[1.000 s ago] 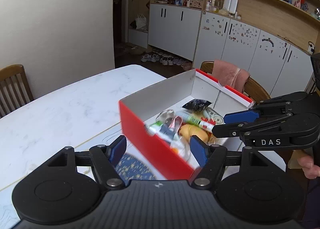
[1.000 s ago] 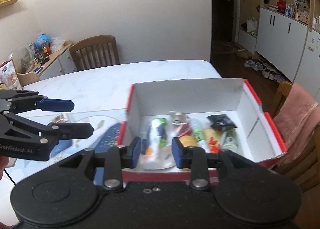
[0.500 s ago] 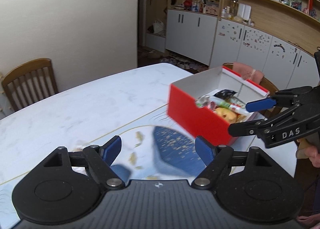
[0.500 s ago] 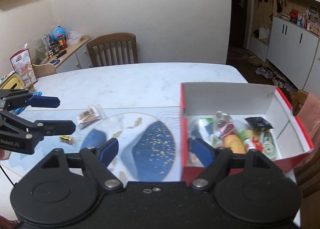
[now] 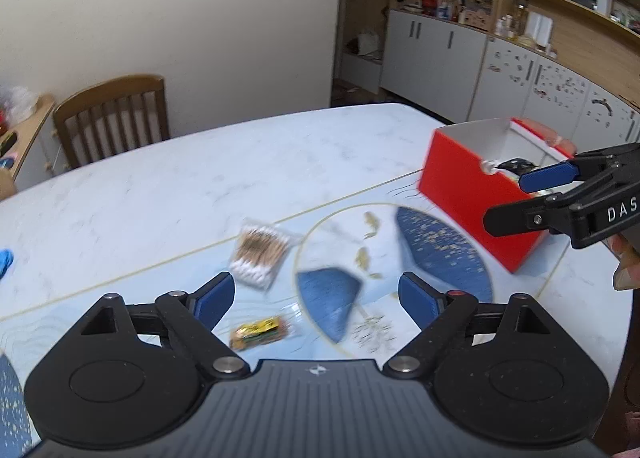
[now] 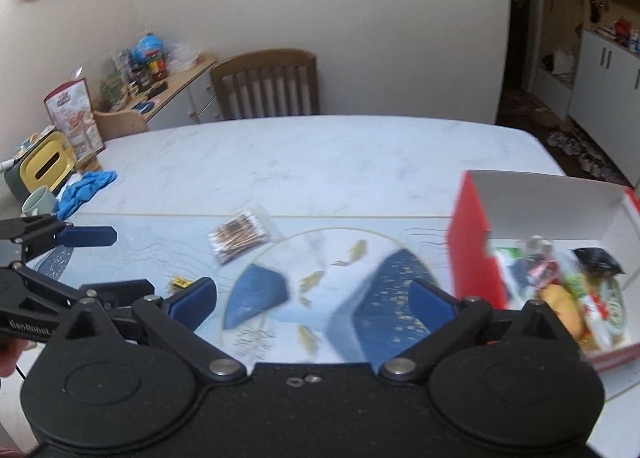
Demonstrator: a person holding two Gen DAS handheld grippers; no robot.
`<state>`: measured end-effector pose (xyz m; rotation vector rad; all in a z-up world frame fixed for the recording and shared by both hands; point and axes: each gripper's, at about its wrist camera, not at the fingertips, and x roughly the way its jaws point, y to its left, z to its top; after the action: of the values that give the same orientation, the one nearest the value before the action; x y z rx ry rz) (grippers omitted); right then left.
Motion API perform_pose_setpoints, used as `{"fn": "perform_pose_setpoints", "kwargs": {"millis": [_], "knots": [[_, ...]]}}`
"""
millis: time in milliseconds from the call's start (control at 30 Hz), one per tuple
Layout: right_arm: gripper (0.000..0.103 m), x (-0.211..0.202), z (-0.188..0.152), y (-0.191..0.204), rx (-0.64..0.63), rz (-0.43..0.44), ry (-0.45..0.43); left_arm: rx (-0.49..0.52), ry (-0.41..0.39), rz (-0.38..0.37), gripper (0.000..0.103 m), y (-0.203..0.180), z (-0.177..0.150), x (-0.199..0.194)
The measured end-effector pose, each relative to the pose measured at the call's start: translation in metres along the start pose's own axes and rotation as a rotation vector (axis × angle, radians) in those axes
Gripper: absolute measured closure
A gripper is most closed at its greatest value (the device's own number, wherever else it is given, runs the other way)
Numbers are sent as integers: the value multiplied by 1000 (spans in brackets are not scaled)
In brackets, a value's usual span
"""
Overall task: Organize objects
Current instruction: 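Lift both grippers out of the box and back over the table, then grasp the cotton swab bag with the right gripper while the left grasps the yellow snack packet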
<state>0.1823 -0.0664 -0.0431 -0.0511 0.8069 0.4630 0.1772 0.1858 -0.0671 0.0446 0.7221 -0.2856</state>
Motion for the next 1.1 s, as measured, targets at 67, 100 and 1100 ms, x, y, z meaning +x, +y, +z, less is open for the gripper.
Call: {"fn": "perform_pose_setpoints", "kwargs": {"millis": [67,100,1100], "knots": [[1,12,5,9,-11,8,19,-13,0,7,4,9,-6,3],[1,17,7,13,-16,12,27,-19,-1,12,2,14,-9,5],[1,194,62,79,39,-41,243,-40,80,87,2,41,-51,102]]}}
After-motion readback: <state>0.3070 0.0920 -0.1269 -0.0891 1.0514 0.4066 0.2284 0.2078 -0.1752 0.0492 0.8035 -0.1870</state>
